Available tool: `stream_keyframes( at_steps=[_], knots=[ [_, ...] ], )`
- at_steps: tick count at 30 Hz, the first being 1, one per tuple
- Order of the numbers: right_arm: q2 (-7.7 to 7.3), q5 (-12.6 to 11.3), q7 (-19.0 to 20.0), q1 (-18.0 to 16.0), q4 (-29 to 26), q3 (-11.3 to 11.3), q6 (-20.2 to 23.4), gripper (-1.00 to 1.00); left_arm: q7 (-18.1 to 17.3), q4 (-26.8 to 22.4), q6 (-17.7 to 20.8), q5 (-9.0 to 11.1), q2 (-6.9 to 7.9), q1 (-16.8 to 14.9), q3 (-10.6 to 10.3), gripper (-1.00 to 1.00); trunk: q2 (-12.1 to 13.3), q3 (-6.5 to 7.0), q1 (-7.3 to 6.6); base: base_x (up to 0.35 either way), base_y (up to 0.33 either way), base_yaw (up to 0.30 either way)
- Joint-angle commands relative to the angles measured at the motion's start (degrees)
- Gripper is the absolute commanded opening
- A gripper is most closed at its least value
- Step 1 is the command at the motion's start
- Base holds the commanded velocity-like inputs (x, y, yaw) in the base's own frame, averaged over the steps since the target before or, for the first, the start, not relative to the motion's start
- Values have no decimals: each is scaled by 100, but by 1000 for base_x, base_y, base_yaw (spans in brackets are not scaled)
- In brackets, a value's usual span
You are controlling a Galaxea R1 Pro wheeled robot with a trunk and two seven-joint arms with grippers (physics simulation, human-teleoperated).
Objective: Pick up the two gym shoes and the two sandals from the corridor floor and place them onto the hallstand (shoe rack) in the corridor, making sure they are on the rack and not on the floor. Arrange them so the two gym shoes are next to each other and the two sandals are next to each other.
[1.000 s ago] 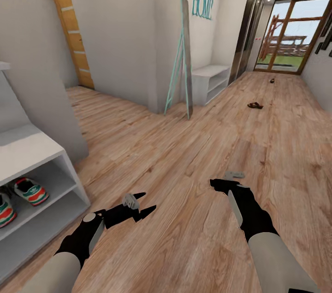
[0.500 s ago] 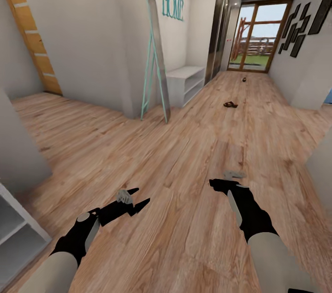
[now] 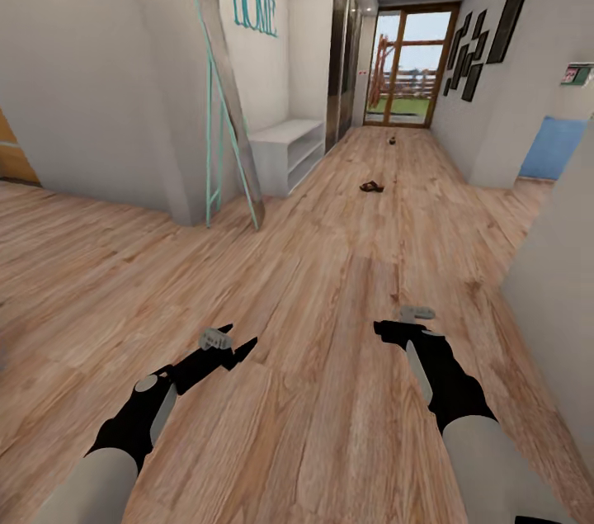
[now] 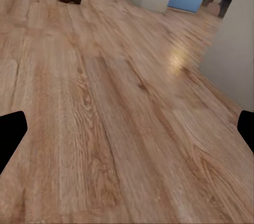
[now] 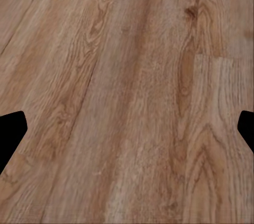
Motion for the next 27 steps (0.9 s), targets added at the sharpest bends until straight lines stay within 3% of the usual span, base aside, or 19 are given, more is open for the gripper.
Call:
stream_keyframes(
  at_steps=[1, 6, 12, 16, 18, 27],
  knots=[
    [8, 19, 1, -4, -3, -7, 27, 100, -9, 0, -21, -14, 5, -2, 26, 100, -2, -5, 2, 343, -99, -288],
    [11, 19, 4, -4, -1, -1, 27, 100, 21, -3, -17, -5, 14, -2, 87, 100, -2, -5, 2, 343, -98, -220],
    [11, 19, 10, -4, 0, -3, 27, 100, 26, -5, 23, -6, 12, -2, 362, 100, -2, -5, 2, 343, -98, -25],
    [11, 19, 13, -4, 0, -1, 27, 100, 30, -9, 692, -11, 21, -2, 732, 100, -2, -5, 2, 343, -98, -4],
    [11, 19, 13, -4, -2, 0, 27, 100, 33, -11, 842, -17, 22, -2, 819, 100, -2, -5, 2, 343, -98, -1],
    [11, 19, 14, -4, -1, 0, 27, 100, 34, -13, 988, -23, 29, -2, 911, 100, -2, -5, 2, 343, -98, 0]
  ],
)
